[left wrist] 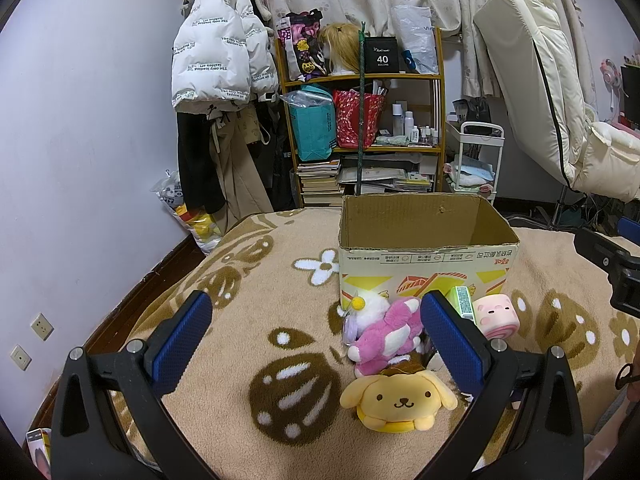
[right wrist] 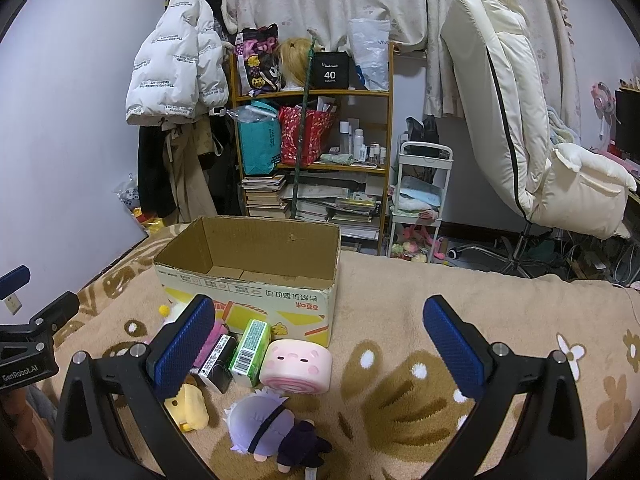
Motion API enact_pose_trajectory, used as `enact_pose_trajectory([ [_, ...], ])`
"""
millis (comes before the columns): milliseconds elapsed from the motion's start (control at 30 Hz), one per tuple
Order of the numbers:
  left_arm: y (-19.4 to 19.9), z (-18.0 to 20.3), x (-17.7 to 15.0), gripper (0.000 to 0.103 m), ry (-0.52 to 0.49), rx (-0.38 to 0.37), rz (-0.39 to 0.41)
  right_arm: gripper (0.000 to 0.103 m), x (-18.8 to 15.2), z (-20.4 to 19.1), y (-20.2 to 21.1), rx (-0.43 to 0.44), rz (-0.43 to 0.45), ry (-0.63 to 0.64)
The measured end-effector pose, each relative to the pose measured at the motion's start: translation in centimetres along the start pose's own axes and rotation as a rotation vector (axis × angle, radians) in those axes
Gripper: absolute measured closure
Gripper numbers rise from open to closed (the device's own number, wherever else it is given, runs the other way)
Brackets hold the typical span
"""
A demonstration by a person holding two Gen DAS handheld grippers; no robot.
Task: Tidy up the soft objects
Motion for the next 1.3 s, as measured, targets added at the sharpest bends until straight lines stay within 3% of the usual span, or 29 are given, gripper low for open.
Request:
enact_pose_trajectory([
  [1300,-0.02,-0.1,-0.31,0.0,-0.002,0.001,-0.001,0.0,0.0,0.02,-0.07,-0.002,-0.001,0.002],
])
Point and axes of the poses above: each gripper's, at about its wrist camera, not at the fingertips, and y roughly against the way its jaws point, z to its right, x to its top, the point moved 6 cm from there along -y, roughly the way its jaws point, and after that the axes turned 13 degrees about -y, right-handed, at the moved point
